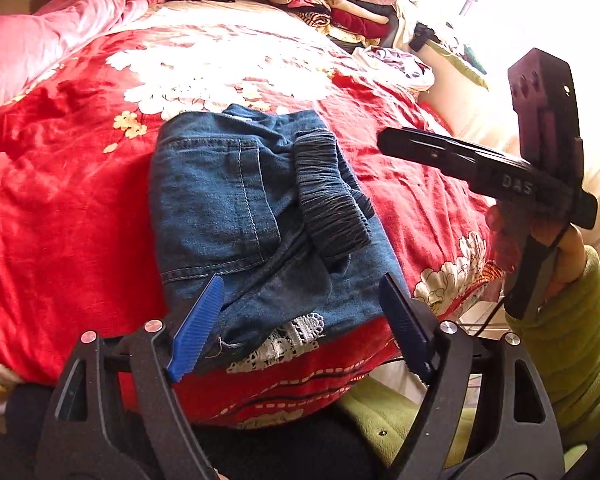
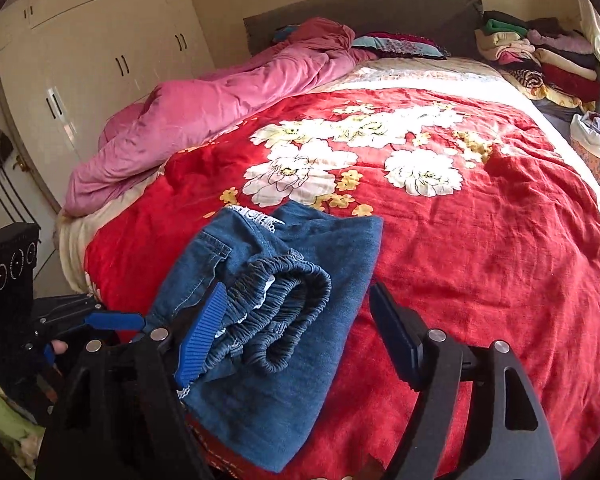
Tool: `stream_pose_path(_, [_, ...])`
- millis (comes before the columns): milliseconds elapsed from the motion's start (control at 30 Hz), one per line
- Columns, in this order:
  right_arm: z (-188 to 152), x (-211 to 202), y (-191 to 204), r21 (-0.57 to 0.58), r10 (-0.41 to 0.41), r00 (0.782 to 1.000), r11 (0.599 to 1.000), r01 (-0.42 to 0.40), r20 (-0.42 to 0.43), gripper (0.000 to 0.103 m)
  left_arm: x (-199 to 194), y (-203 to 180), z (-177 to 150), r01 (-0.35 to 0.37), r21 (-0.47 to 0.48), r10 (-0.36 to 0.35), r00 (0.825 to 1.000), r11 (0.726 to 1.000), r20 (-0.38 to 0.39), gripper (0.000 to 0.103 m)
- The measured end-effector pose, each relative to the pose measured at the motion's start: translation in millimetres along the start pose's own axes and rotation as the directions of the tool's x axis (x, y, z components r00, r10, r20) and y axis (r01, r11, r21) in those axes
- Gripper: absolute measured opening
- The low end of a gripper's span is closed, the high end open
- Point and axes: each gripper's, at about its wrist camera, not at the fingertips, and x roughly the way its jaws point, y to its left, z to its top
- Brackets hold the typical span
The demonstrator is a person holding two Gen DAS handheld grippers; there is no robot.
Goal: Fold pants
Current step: 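Release the cuffs with the left gripper and pull it back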
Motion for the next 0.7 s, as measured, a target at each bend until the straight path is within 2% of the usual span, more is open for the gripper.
stream_pose_path(133, [-5.7, -13.7, 2.0, -0.004, -0.015, 1.0, 1.0, 0.015, 0.019, 0.075, -5.8, 0.2, 0.9, -0.001, -0.001, 0.001, 1.0, 1.0, 0.016, 0.076])
stream_pose_path(200, [-7.9, -21.2, 2.9, -0.005, -0.023, 0.999, 1.0, 0.023, 0.033, 0.084, -8.5, 0.4, 1.3, -0.003, -0.001, 0.003, 1.0, 1.0, 0.023, 0.077])
stream_pose_path(467, [-15.4, -39.8, 10.0, -0.028, -0.05, 0.997, 0.998, 0.051, 0.062, 0.085, -18.7, 8.3, 1.7, -0.018, -0.025, 0.02, 0.999, 1.0, 0.048, 0.083])
stream_pose_path(533, [-17.9, -43.4, 13.8, -0.038, -0.048, 0.997, 0.998, 0.05, 0.066, 0.085, -22.1, 13.6, 2.1, -0.031, -0.042, 0.033, 0.998, 0.999, 0.055, 0.089])
stream_pose_path(700, [-25.9, -50.5, 26.3, -0.074, -0.047, 0.996, 0.996, 0.052, 0.071, 0.085, -30.9, 29.7, 2.2, -0.048, -0.087, 0.055, 0.996, 0.995, 0.074, 0.091])
